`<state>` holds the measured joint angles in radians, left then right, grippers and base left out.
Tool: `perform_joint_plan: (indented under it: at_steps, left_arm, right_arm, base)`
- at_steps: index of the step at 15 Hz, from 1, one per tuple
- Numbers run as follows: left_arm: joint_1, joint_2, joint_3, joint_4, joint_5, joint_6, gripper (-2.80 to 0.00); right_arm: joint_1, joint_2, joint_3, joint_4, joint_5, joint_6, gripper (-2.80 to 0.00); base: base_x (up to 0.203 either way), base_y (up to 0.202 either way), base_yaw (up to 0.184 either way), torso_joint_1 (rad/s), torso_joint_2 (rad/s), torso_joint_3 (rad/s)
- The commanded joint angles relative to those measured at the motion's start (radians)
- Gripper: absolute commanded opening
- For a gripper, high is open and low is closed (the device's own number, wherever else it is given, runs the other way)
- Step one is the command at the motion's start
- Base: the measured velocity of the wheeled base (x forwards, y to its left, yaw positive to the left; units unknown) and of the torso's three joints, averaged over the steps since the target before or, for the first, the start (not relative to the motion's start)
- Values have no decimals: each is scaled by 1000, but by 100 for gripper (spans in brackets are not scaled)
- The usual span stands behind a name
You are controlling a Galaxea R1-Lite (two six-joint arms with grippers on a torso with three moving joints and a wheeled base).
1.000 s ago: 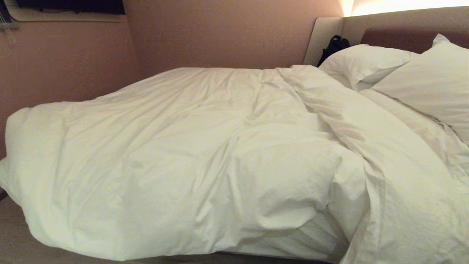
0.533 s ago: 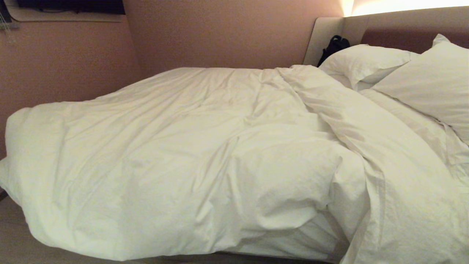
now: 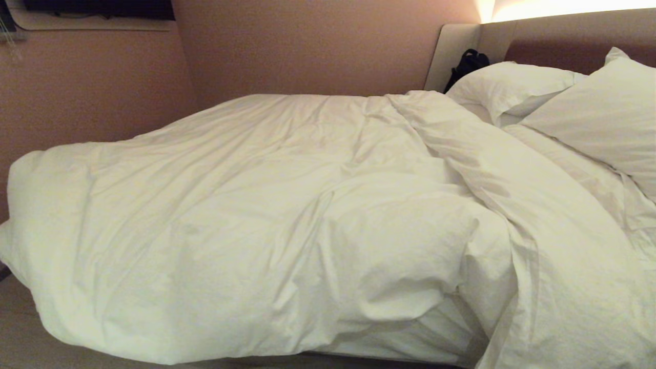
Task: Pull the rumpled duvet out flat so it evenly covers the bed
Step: Flatten the corners of the folded blanket
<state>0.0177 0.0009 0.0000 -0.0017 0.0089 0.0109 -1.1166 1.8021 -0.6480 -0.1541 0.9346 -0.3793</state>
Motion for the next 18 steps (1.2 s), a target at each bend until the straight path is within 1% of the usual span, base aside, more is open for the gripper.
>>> perform_joint_plan:
  at_steps: [1, 3, 5, 6, 8, 11, 16, 18]
  left_arm:
    - [1, 1, 0, 0, 0, 0, -280]
    - [1, 1, 0, 0, 0, 0, -280]
    - [1, 1, 0, 0, -1, 0, -280]
    - [1, 1, 0, 0, 0, 0, -280]
    - [1, 1, 0, 0, 0, 0, -280]
    - [1, 1, 0, 0, 0, 0, -280]
    - [1, 1, 0, 0, 0, 0, -280]
    - [1, 1, 0, 0, 0, 0, -280]
  right_arm:
    - [-2, 46, -11, 1, 100, -37, -280]
    - [-3, 58, -21, 4, 127, -36, -280]
    - [-3, 67, -26, 4, 127, -37, -280]
    - [-3, 71, -29, 4, 127, -36, 0]
    - [-3, 92, -39, 4, 141, -38, 0]
    - [-2, 108, -41, 7, 208, -38, 0]
    - [10, 116, -47, 97, 299, -38, 0]
    - [32, 132, -54, 126, 303, -52, 0]
  base:
    - [0, 0, 0, 0, 0, 0]
    - [0, 0, 0, 0, 0, 0]
    - [0, 0, 0, 0, 0, 0]
    - [0, 0, 0, 0, 0, 0]
    - [0, 0, 0, 0, 0, 0]
    - [0, 0, 0, 0, 0, 0]
    - [0, 0, 0, 0, 0, 0]
    - [0, 0, 0, 0, 0, 0]
